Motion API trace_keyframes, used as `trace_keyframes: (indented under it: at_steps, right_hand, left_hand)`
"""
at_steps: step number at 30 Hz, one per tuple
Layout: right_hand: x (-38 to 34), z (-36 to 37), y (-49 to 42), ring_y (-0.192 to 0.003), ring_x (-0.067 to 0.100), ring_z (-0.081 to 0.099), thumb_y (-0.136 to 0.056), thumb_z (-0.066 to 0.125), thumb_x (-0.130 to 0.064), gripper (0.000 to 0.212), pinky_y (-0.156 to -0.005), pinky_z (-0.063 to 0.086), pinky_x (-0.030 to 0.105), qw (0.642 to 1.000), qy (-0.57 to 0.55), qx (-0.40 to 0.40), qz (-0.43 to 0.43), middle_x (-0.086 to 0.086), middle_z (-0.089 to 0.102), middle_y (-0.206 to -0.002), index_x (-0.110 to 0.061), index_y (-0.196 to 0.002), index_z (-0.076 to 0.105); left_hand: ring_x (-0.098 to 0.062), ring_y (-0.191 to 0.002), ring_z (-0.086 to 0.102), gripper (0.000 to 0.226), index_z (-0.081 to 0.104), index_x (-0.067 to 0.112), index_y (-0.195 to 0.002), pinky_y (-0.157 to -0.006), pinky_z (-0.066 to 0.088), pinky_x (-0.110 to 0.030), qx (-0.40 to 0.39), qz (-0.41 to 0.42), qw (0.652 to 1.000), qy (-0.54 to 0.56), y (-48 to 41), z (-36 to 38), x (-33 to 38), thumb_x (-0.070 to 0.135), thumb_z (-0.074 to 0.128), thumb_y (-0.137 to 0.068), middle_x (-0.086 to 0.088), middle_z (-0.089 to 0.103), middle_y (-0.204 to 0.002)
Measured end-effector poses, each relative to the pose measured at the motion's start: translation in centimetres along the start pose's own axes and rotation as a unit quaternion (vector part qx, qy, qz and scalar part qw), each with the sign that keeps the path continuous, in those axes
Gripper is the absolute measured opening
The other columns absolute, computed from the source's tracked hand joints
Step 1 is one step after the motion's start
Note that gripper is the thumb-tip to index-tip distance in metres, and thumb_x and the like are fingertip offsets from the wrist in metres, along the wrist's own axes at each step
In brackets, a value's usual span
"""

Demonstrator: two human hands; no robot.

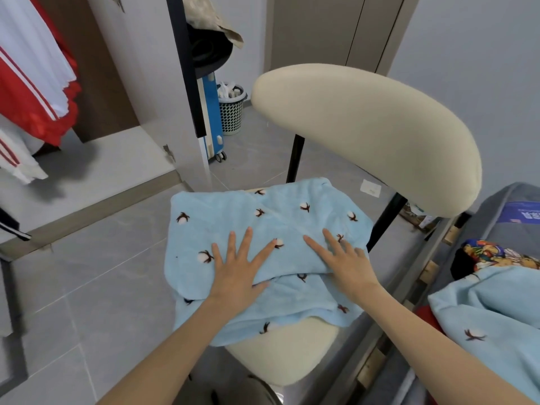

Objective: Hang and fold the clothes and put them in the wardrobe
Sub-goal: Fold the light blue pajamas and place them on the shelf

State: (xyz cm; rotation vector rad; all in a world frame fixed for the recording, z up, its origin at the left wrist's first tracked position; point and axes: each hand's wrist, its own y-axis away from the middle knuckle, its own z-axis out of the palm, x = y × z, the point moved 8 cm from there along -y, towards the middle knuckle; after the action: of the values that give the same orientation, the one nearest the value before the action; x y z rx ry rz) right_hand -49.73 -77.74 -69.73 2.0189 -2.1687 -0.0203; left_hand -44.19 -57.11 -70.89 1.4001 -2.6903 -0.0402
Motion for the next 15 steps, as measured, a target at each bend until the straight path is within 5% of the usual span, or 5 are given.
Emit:
trace_keyframes:
  at_steps: [2,7,10,15]
  right_hand:
    - [-0.4,-0.2,-0.2,-0.122,0.031,0.045,-0.101,0.034,-0.011,0.083,-0.092,0.043,0.038,1.000,0.025,0.018,0.004,0.009,0.003,-0.162,-0.044,-0.139,-0.032]
    - [-0.1,-3.8,-0.6,-0.107,0.024,0.052,-0.098,0.035,-0.014,0.067,-0.080,0.035,0.032,0.997,0.042,0.063,0.001,-0.001,0.052,-0.131,-0.042,-0.153,0.007]
    - [0.8,-7.9,0.0,-0.092,0.023,0.053,-0.092,0.043,-0.008,0.065,-0.071,0.030,0.030,0.993,0.020,0.116,0.025,-0.003,0.058,-0.107,-0.040,-0.147,0.030]
    - [0.7,-10.7,3.5,-0.089,0.026,0.056,-0.090,0.046,-0.008,0.056,-0.073,0.034,0.033,0.987,0.018,0.150,0.044,-0.002,0.060,-0.109,-0.037,-0.138,0.044]
  left_hand:
    - [-0.040,-0.145,-0.018,0.081,-0.040,0.052,-0.129,-0.111,-0.005,-0.066,-0.007,0.000,1.000,-0.022,0.3,-0.3,-0.4,0.062,0.033,-0.094,-0.002,-0.039,-0.151]
    - [-0.039,-0.147,0.002,0.107,-0.027,0.046,-0.143,-0.116,0.017,-0.056,-0.034,-0.023,0.997,-0.068,0.1,-3.1,-0.5,-0.003,0.052,-0.090,-0.008,-0.013,-0.161]
    - [-0.035,-0.147,0.012,0.103,-0.013,0.045,-0.149,-0.117,0.020,-0.050,0.003,-0.034,0.999,-0.036,0.0,-6.5,-0.1,-0.012,0.048,-0.087,-0.010,0.001,-0.162]
    - [-0.034,-0.147,0.013,0.100,-0.009,0.047,-0.148,-0.118,0.016,-0.047,0.057,-0.021,0.998,-0.016,2.5,-8.5,0.6,-0.015,0.038,-0.087,-0.011,0.005,-0.162]
